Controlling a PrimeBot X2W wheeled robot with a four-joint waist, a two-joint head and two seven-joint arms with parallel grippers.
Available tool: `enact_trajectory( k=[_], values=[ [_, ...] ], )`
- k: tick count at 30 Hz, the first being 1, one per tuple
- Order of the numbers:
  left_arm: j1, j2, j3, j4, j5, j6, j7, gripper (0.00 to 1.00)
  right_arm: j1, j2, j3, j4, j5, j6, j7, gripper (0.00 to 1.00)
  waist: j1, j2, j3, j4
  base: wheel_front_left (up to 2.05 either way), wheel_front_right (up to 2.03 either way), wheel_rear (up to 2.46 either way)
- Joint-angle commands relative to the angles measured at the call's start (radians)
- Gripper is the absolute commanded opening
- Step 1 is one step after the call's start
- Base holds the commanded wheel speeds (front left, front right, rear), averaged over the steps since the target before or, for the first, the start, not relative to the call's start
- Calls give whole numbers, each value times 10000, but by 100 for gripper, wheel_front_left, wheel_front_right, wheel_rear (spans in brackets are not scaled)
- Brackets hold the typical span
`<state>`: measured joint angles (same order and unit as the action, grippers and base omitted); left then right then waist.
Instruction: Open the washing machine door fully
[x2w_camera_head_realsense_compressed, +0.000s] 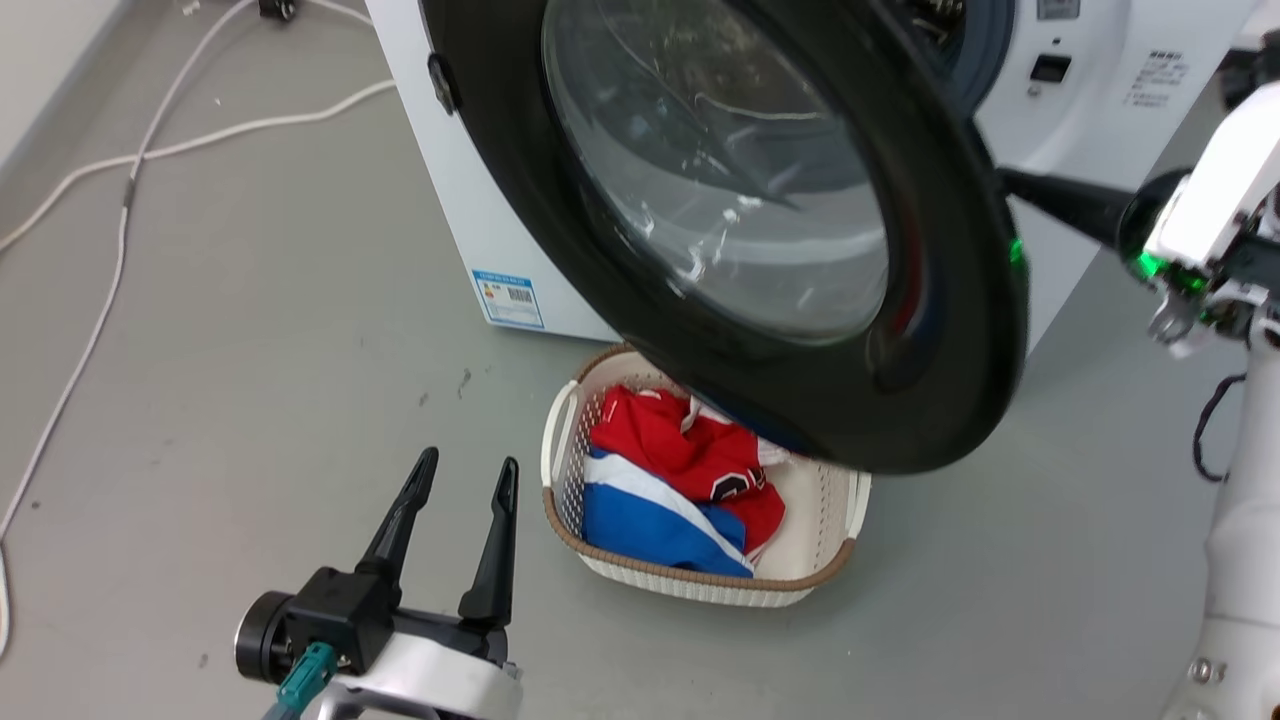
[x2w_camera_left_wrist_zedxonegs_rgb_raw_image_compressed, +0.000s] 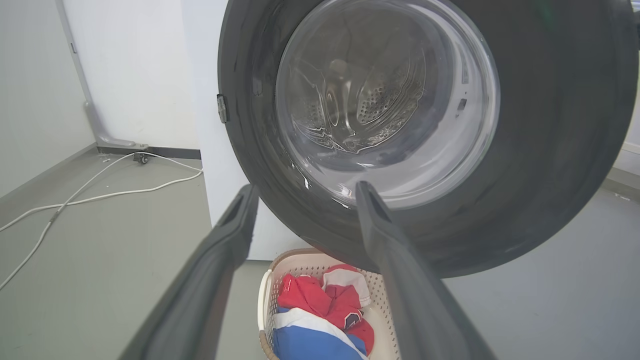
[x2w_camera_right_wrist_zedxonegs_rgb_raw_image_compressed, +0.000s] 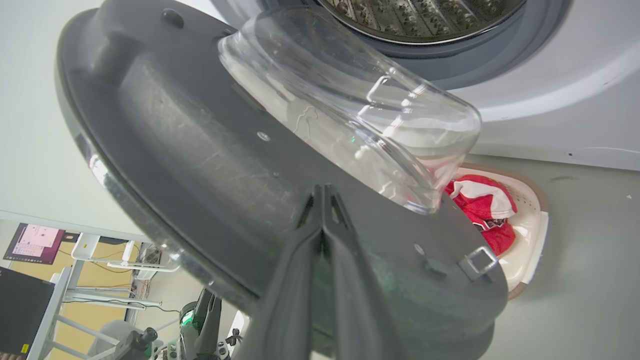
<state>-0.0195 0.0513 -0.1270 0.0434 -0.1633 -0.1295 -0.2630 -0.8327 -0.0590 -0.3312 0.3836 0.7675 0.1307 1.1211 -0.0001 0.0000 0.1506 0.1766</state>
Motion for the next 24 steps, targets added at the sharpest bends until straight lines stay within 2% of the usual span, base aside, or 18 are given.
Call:
enact_trajectory(
  k=[1, 8, 24],
  values=[
    [129, -12, 17, -2, 20, -16, -28, 100, 223, 115, 97, -62, 135, 0, 84, 0, 1, 0, -224, 40, 0, 0, 0],
    [488, -12, 154, -3, 23, -16, -27, 100, 1413, 151, 1084, -541, 1508, 0, 84, 0, 1, 0, -660, 213, 0, 0, 0],
    [808, -12, 489, 30, -8, -16, -27, 100, 3261, 129, 3761, -1554, 4040, 0, -1291, 0, 1, 0, -1041, 1066, 0, 0, 0]
  ],
)
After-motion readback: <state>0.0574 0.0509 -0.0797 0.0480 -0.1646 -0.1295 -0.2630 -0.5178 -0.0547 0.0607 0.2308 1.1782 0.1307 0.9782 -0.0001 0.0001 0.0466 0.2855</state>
